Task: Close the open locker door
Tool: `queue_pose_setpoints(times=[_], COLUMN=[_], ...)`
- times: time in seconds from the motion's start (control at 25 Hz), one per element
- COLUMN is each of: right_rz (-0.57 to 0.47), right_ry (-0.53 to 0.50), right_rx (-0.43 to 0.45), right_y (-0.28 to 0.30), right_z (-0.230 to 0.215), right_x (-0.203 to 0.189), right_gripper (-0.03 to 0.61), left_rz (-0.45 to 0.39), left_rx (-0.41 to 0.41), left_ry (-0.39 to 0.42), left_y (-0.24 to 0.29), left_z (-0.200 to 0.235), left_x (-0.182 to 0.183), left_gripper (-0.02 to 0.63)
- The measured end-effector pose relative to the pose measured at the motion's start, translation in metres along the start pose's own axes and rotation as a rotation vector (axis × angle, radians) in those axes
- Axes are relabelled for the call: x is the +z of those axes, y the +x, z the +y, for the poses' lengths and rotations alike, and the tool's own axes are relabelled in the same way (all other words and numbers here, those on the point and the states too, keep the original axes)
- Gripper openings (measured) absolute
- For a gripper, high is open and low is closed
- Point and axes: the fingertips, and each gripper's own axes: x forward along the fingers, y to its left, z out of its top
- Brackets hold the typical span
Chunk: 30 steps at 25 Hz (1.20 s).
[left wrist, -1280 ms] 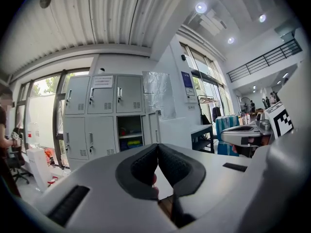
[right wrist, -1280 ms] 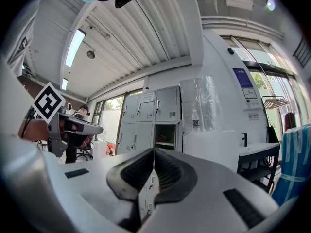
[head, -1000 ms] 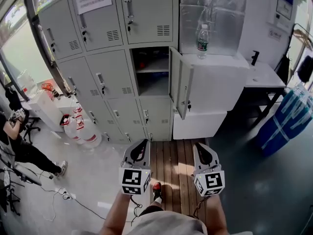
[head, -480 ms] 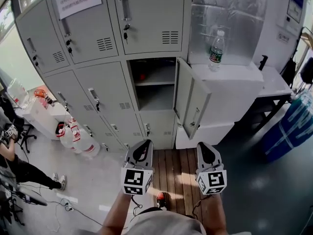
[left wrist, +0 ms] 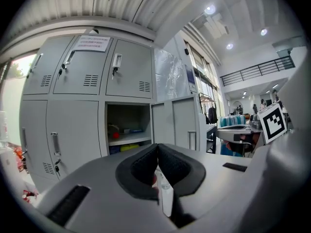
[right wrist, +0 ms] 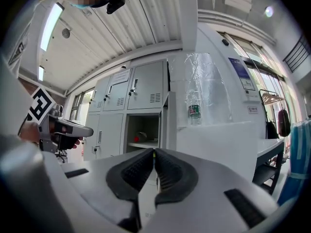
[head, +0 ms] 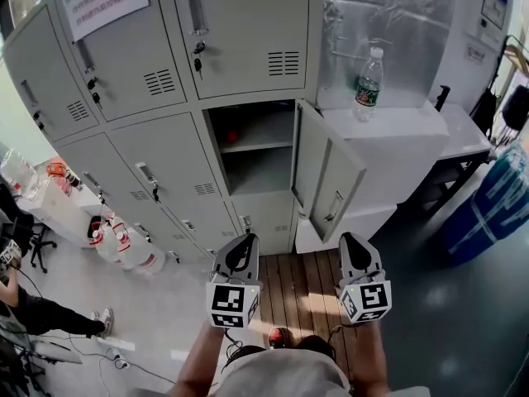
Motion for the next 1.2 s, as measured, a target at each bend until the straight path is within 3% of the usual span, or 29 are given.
queue_pose_setpoints(times=[0.48, 0.8, 1.2], right_rz=[0.038, 0.07, 0.11], right_ry=[0.009, 0.027, 0.014], right_rx=[0.034, 0.154, 0.225], right_y=[0.029, 0.059, 0.092], right_z=[-0.024, -0.033, -0.033], right_x=[-0.016, -0.034, -0.052], right_gripper=[0.023, 0.226, 0.25], left_rz=[0.023, 0.058, 0.086], left_rx=[-0.007, 0.012, 0.06], left_ry=[-0.015, -0.029, -0.04], left_y=[0.036, 0.071, 0.085], left_z=[0.002, -0.002, 0.008], left_x=[-0.009, -0.015, -0.023], left_gripper=[0.021, 0.021, 0.021])
